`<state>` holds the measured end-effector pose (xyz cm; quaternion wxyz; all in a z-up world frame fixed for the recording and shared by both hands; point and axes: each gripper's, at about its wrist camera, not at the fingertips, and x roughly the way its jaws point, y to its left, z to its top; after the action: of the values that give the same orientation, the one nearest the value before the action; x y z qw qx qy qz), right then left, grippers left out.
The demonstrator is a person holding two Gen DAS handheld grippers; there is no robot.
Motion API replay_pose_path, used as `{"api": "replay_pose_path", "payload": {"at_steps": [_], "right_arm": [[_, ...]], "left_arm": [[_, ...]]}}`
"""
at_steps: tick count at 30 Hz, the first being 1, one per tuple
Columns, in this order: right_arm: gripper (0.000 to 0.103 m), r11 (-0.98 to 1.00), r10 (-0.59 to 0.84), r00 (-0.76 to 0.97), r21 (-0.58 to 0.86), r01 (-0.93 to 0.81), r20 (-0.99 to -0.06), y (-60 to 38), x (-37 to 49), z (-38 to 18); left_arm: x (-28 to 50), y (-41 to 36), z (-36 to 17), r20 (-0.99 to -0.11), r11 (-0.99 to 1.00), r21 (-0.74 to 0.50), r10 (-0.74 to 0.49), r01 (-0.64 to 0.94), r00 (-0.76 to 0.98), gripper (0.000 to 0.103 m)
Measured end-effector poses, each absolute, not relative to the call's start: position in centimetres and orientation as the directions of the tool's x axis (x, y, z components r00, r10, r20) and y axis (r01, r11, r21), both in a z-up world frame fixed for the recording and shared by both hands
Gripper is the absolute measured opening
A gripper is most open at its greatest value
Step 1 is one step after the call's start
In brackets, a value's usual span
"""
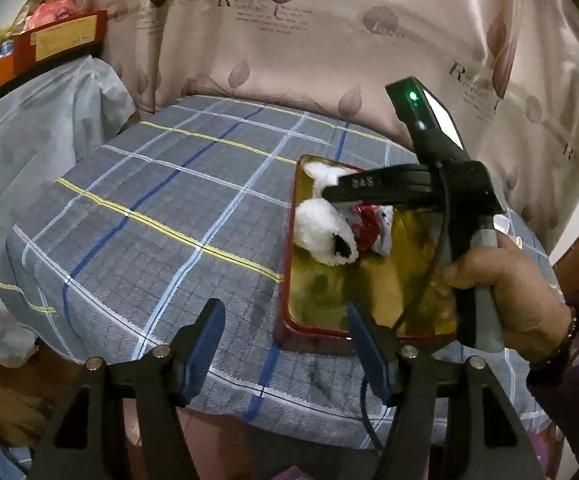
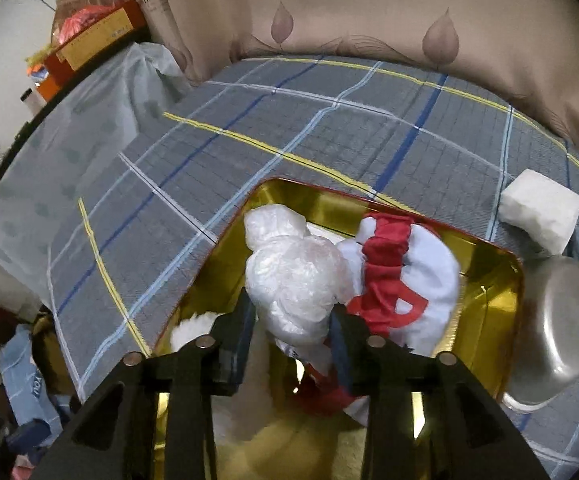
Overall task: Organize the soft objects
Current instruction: 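Carry the plastic-wrapped bundle with the right gripper into the gold tin and release, then move the left gripper to the white foam block and grasp it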
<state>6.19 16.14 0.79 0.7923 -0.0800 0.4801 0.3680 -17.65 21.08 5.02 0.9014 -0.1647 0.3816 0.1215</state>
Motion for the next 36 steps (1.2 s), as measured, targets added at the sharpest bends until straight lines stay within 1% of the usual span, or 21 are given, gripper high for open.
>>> {"api": "replay_pose_path", "payload": {"at_steps": [1, 2, 4, 6, 9, 11, 15, 16, 18, 19, 20, 22, 25, 27, 29, 30, 31, 33, 34, 36], "right_arm": [[0.043, 0.715, 0.521, 0.279, 0.235, -0.658, -0.807, 15.8, 6.0, 1.1], [0.056, 0.715, 0.533, 0.290, 0.240, -0.656, -0.795, 15.4, 5.8, 1.5], [0.069, 0.704, 0.590, 0.324, 0.275, -0.655, -0.740, 13.4, 5.1, 2.8], [0.071, 0.705, 0.623, 0.378, 0.282, -0.651, -0.685, 10.9, 4.0, 4.2], [0.073, 0.717, 0.640, 0.439, 0.285, -0.636, -0.630, 6.1, 2.3, 5.3], [0.080, 0.761, 0.599, 0.506, 0.246, -0.600, -0.620, 2.6, 1.3, 5.2], [0.081, 0.843, 0.491, 0.587, 0.181, -0.506, -0.643, -5.0, 0.8, 3.6], [0.081, 0.851, 0.484, 0.581, 0.198, -0.486, -0.655, -6.8, 1.1, 3.0], [0.081, 0.833, 0.541, 0.522, 0.336, -0.439, -0.660, -10.3, 2.3, 2.3], [0.081, 0.814, 0.576, 0.507, 0.396, -0.424, -0.641, -11.4, 2.5, 2.4], [0.081, 0.805, 0.591, 0.510, 0.418, -0.420, -0.625, -11.8, 2.5, 2.6], [0.081, 0.811, 0.584, 0.539, 0.409, -0.418, -0.607, -12.2, 2.1, 3.3], [0.081, 0.840, 0.542, 0.576, 0.368, -0.399, -0.612, -13.2, 1.7, 3.5], [0.081, 0.891, 0.449, 0.617, 0.274, -0.362, -0.646, -14.1, 1.7, 2.9], [0.081, 0.937, 0.337, 0.647, 0.177, -0.301, -0.684, -15.6, 1.9, 1.5], [0.081, 0.950, 0.295, 0.659, 0.141, -0.277, -0.692, -16.5, 2.0, 0.9], [0.081, 0.964, 0.239, 0.674, 0.090, -0.249, -0.699, -17.5, 1.9, 0.1], [0.081, 0.975, 0.178, 0.683, 0.031, -0.222, -0.709, -18.7, 1.9, -1.0], [0.081, 0.978, 0.156, 0.679, 0.016, -0.208, -0.718, -19.4, 1.9, -1.8], [0.081, 0.980, 0.163, 0.658, 0.042, -0.196, -0.735, -20.5, 2.0, -3.0]], "left_arm": [[-17.5, 21.0, 5.0, -0.732, 0.919, -0.202, 0.089, -0.340, 0.676, 0.065], [-17.4, 20.9, 5.0, -0.738, 0.921, -0.197, 0.087, -0.336, 0.670, 0.065], [-17.2, 20.8, 4.9, -0.744, 0.923, -0.184, 0.095, -0.338, 0.662, 0.065], [-17.2, 20.6, 4.9, -0.743, 0.924, -0.192, 0.083, -0.330, 0.664, 0.065], [-17.1, 20.2, 4.8, -0.743, 0.931, -0.200, 0.060, -0.307, 0.666, 0.065], [-16.8, 19.5, 4.6, -0.754, 0.942, -0.183, 0.048, -0.280, 0.655, 0.065], [-16.4, 17.0, 4.4, -0.765, 0.974, -0.118, 0.034, -0.192, 0.643, 0.065], [-16.3, 16.3, 4.4, -0.767, 0.980, -0.102, 0.030, -0.168, 0.641, 0.065], [-16.0, 15.3, 4.5, -0.769, 0.987, -0.080, 0.029, -0.141, 0.638, 0.065], [-15.8, 14.9, 4.6, -0.770, 0.989, -0.067, 0.030, -0.128, 0.637, 0.065], [-15.7, 14.6, 4.6, -0.772, 0.991, -0.058, 0.030, -0.118, 0.634, 0.065], [-15.4, 14.3, 4.7, -0.779, 0.992, -0.053, 0.030, -0.114, 0.627, 0.065], [-15.2, 14.2, 5.3, -0.783, 0.992, -0.073, 0.009, -0.105, 0.622, 0.065], [-14.8, 14.0, 6.3, -0.780, 0.994, -0.064, 0.006, -0.090, 0.626, 0.065], [-14.0, 13.6, 7.9, -0.772, 0.997, -0.028, 0.023, -0.069, 0.635, 0.065], [-13.4, 13.6, 8.5, -0.769, 0.998, -0.018, 0.021, -0.055, 0.639, 0.067], [-12.4, 13.4, 9.4, -0.761, 0.999, -0.008, 0.015, -0.033, 0.649, 0.072], [-10.4, 13.1, 10.5, -0.762, 1.000, 0.006, -0.001, 0.008, 0.648, 0.073], [-9.0, 12.9, 10.7, -0.775, 0.999, 0.013, -0.009, 0.030, 0.632, 0.073], [-5.8, 12.4, 11.2, -0.790, 0.997, 0.022, -0.023, 0.067, 0.613, 0.073]]}}
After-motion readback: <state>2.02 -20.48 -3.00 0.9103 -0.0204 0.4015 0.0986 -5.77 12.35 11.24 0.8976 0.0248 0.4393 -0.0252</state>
